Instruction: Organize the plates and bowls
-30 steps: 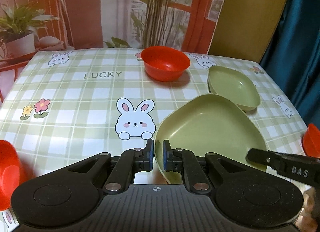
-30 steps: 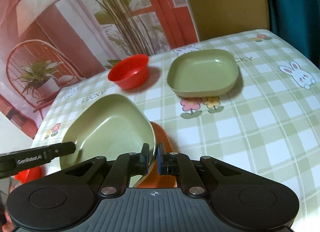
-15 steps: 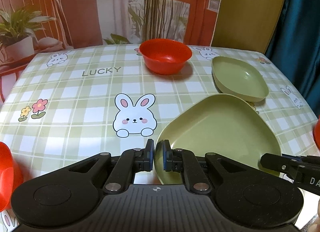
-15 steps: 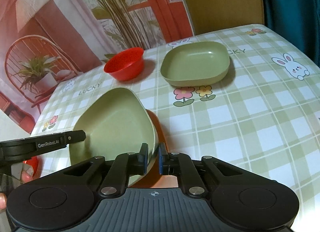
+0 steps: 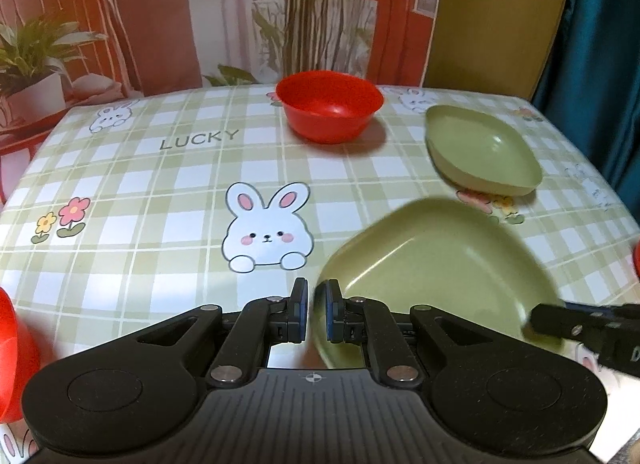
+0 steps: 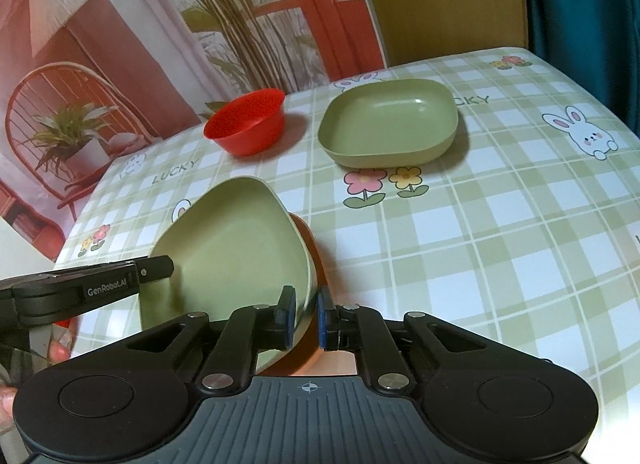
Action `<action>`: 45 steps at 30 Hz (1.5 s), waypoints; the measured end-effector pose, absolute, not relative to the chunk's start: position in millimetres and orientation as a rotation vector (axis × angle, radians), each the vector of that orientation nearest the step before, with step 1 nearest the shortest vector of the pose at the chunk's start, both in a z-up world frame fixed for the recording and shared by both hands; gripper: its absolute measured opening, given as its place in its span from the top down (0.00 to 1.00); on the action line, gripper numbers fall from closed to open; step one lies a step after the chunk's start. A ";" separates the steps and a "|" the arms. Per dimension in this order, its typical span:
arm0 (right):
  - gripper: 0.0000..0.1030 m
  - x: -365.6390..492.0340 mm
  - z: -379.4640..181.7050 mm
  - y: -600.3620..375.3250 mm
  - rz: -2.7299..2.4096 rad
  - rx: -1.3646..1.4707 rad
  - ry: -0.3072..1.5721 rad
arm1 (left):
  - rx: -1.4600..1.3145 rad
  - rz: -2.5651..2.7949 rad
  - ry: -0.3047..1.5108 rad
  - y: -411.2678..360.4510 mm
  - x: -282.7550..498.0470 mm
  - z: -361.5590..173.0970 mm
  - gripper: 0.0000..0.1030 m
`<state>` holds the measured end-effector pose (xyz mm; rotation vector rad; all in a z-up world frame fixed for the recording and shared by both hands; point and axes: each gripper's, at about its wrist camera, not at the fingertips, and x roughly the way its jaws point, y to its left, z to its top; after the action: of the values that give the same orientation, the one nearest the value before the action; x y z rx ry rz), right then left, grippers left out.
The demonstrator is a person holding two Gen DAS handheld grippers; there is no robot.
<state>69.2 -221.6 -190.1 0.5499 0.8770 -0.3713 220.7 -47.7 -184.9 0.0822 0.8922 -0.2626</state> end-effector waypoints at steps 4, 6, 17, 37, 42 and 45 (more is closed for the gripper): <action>0.84 69.6 -190.3 -226.6 -0.395 0.537 0.882 | 0.081 -0.266 0.897 -48.6 222.8 -187.5 0.90; 0.84 71.1 -190.6 -230.1 -0.399 0.539 0.882 | 0.084 -0.267 0.898 -50.0 223.2 -188.8 0.90; 0.97 83.0 -190.3 -231.9 -0.369 0.485 0.871 | 0.063 -0.267 0.902 -46.3 223.5 -188.8 0.90; 0.97 76.1 -197.9 -228.5 -0.380 0.497 0.895 | -0.029 -0.241 0.884 -34.8 210.4 -182.4 0.90; 0.97 74.7 -198.8 -228.1 -0.381 0.496 0.884 | -0.051 -0.229 0.881 -31.5 207.7 -185.2 0.90; 0.98 73.7 -199.2 -227.0 -0.382 0.490 0.878 | -0.056 -0.227 0.872 -30.4 205.7 -185.3 0.90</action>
<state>73.7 -227.0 -199.2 0.4904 0.8781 -0.3820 205.7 -30.4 -185.3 -0.0558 0.8724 -0.2268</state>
